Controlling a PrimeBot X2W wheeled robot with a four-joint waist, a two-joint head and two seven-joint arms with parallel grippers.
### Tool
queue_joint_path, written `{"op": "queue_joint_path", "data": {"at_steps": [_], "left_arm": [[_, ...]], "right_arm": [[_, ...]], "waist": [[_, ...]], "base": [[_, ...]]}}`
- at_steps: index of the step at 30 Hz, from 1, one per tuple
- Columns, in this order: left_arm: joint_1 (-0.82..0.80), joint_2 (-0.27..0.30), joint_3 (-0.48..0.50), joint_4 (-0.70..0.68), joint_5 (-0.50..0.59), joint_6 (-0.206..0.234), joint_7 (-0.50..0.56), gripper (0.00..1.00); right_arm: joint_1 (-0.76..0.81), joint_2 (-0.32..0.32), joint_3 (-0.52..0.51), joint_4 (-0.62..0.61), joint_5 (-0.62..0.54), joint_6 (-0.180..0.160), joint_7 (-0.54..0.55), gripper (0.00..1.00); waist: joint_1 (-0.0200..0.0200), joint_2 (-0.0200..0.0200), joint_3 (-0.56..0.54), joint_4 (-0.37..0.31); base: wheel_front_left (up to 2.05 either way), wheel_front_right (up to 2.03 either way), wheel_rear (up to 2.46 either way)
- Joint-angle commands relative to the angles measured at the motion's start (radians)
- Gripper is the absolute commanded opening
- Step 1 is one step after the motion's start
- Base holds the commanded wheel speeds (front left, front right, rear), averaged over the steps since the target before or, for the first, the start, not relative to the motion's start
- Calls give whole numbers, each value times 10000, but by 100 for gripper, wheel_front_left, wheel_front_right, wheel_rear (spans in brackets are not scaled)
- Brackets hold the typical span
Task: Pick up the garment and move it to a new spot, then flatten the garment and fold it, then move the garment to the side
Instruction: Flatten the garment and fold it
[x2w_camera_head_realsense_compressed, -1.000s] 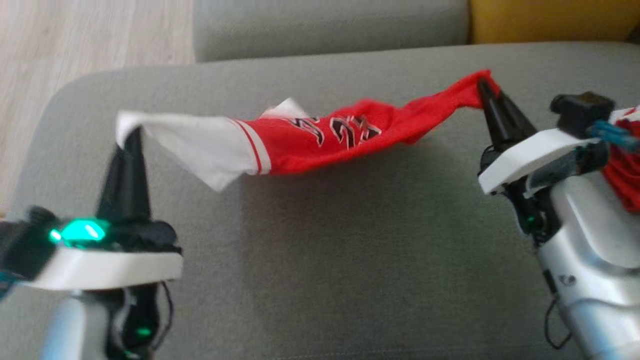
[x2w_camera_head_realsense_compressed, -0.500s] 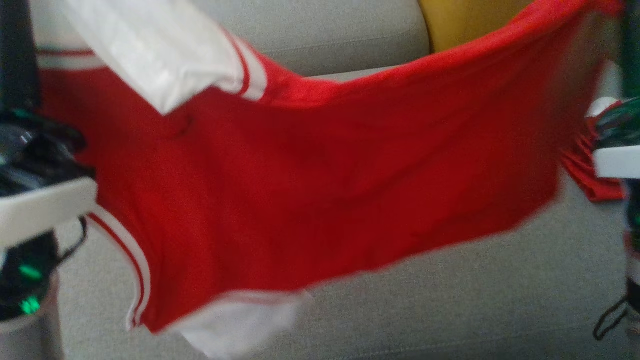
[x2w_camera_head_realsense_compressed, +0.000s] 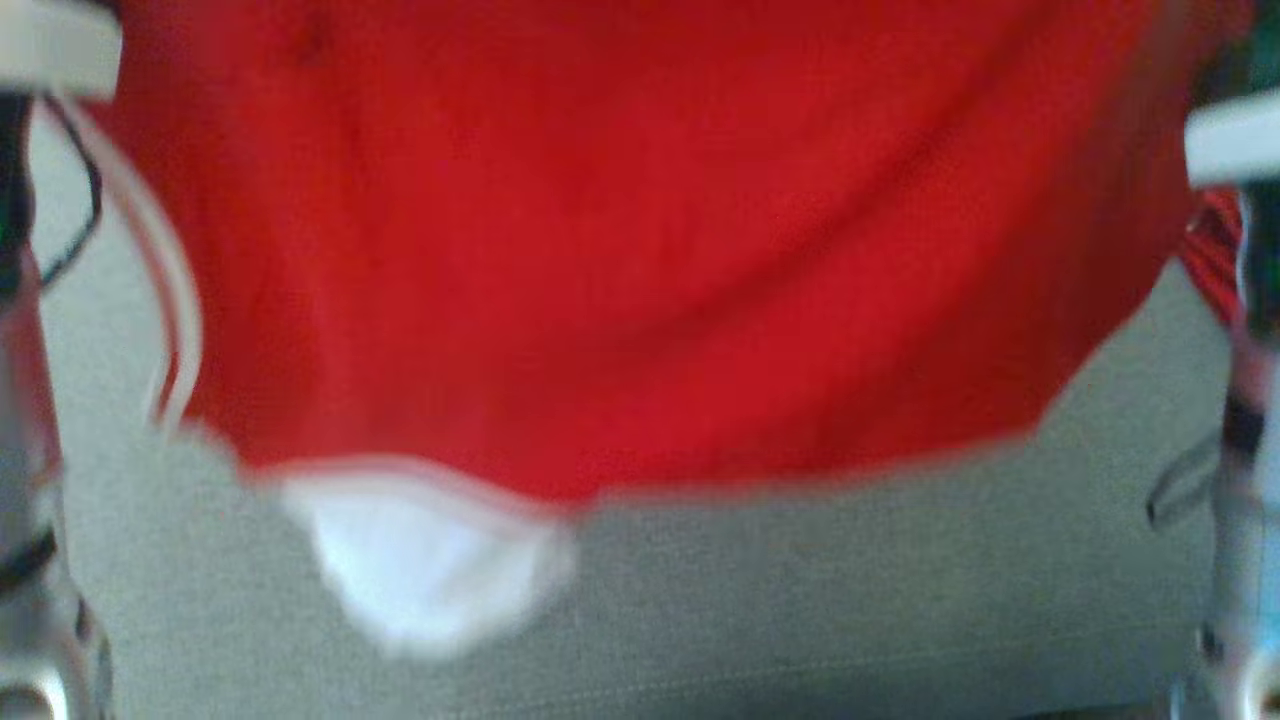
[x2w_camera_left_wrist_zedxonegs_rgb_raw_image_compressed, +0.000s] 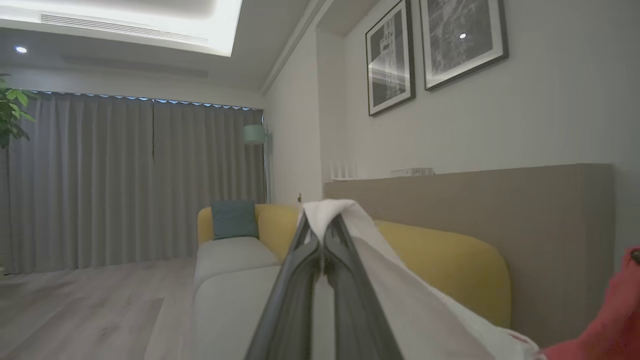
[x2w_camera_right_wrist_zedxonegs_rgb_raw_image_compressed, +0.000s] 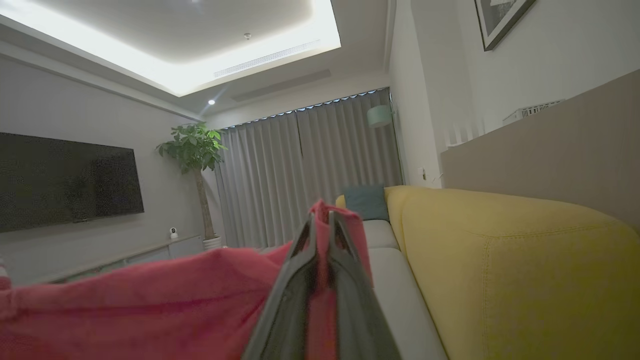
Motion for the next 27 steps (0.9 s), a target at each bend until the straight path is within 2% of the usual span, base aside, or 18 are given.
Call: {"op": "queue_joint_path", "data": {"at_steps": [1, 6, 7, 12, 21, 27], "left_arm": [[-592, 537, 331, -265, 93, -22, -38, 0], [-2960, 370, 56, 1962, 849, -37, -1182, 0], [-2960, 370, 56, 1962, 849, -37, -1182, 0], [-4238, -349, -196, 3532, 983, 6, -2357, 0], [-2242, -1118, -509, 5270, 385, -326, -3749, 0], [-595, -1327, -715, 5258, -39, -534, -4206, 0]], "right_arm": [[-421, 143, 212, -310, -96, 65, -65, 0], [-3153, 519, 319, 2771, -1194, 65, -1809, 0], [-3153, 519, 319, 2771, -1194, 65, -1809, 0], [-4741, 739, -10, 5367, -2190, 65, -3225, 0], [-4417, 888, -160, 9212, -2695, 65, -4100, 0], [-3906, 811, -50, 10148, -2555, 65, -4235, 0]], "waist": [[0, 0, 554, 71], [0, 0, 1113, 69], [0, 0, 1113, 69], [0, 0, 1786, 406], [0, 0, 2830, 979], [0, 0, 2987, 1145]], "base": [[0, 0, 0], [0, 0, 0], [0, 0, 0], [0, 0, 0], [0, 0, 0], [0, 0, 0]]}}
